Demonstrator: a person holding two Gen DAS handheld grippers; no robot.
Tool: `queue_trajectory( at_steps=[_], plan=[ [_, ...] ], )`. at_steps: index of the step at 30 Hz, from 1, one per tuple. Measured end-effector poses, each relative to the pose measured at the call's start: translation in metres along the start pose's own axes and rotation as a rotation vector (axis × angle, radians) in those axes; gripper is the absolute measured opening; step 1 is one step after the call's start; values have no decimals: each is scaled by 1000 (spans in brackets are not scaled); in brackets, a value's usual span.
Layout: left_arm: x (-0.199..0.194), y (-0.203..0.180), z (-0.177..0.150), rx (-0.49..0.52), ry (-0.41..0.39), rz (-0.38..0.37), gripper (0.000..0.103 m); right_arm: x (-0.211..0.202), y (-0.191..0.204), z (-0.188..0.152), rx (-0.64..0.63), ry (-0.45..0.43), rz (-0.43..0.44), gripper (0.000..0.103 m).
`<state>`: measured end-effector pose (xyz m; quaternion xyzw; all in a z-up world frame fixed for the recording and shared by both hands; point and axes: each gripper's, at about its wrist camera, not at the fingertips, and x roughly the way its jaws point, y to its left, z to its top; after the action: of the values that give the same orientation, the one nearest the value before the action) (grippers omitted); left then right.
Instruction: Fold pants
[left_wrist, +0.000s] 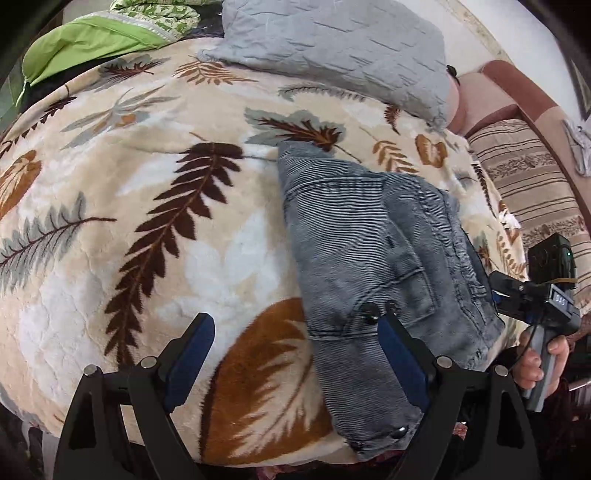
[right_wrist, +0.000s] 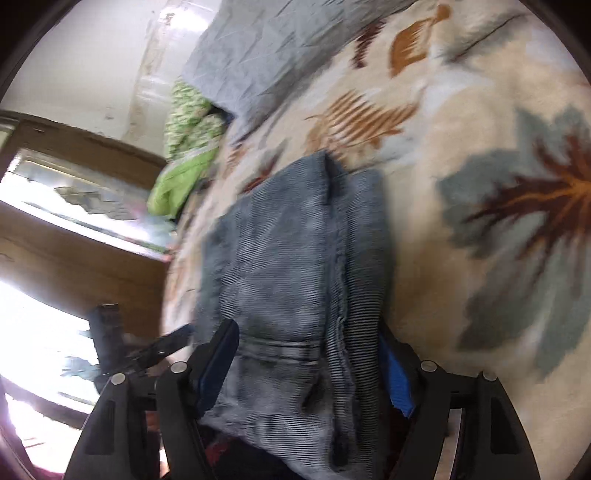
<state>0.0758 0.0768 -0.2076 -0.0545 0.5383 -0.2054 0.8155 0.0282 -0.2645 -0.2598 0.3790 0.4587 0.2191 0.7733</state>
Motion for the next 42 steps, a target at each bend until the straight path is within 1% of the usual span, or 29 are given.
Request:
queue_trajectory(
  at_steps=[3,5,7,9,11,13,14,16,17,18,20,22,23,24,25,26,27,29,30,32,33,34,35,36,38,40,42],
  plan=[
    [6,-8,1,29,14,11,90,2,-3,0,15,5,-4,75],
    [11,-12,1,34,26,-13,90,2,-7,0,34,9,-2,75],
    [20,-20,1,54,51,-54,90,3,-7,0,29,10,-1,75],
    [33,-28,1,81,81,-69,90,3,-6,0,16,9,9,75],
    [38,-30,2,87,81,-67,90,-1,-4,-2,8,-4,56,75],
    [37,-27,5,73,72,-102,90,-6,2,-3,-19,-32,123,75],
    [37,-23,6,57,73,-126,90,-7,6,-3,-43,-38,133,75],
    [36,-17,8,30,72,-168,89,3,5,-1,-46,-11,69,75],
    [36,-15,8,24,71,-174,87,12,0,-1,-22,18,22,74],
    [36,-16,9,23,72,-176,83,19,-4,-2,-2,27,17,74],
    [36,-18,9,23,70,-192,73,19,2,0,-29,25,24,74],
    [36,-21,10,16,65,-185,69,22,8,-2,-54,26,27,74],
    [36,-22,10,18,60,-179,67,23,14,-3,-73,26,27,72],
    [36,-24,10,21,56,-175,67,23,23,-6,-125,20,10,70],
    [36,-24,10,25,53,-171,67,23,28,-9,-169,18,-21,65],
    [37,-25,10,24,52,-169,67,26,32,-11,-209,22,-71,60],
    [40,-24,10,18,54,-170,68,31,31,-11,-211,35,-107,58],
    [43,-22,10,-5,51,-175,77,32,27,-10,-180,31,-98,56],
    [44,-21,10,-20,42,-194,79,31,29,-10,-188,28,-102,55],
    [44,-22,11,-34,38,-194,80,32,32,-13,-205,20,-118,55],
    [43,-25,12,-36,35,-183,78,31,33,-14,-212,17,-122,54],
    [41,-29,12,-30,23,-172,70,27,33,-17,-221,10,-124,52],
    [37,-33,12,-16,11,-167,60,26,37,-18,-234,2,-125,49],
    [33,-38,11,6,-2,-160,56,23,44,-20,-262,-10,-134,47],
    [26,-45,12,40,-19,-145,42,24,56,-21,-314,-29,-157,42],
    [20,-48,16,50,-29,-137,37,20,66,-23,-357,-50,-174,40],
    [12,-50,23,47,-37,-139,34,14,74,-22,-382,-72,-172,38]
  ],
)
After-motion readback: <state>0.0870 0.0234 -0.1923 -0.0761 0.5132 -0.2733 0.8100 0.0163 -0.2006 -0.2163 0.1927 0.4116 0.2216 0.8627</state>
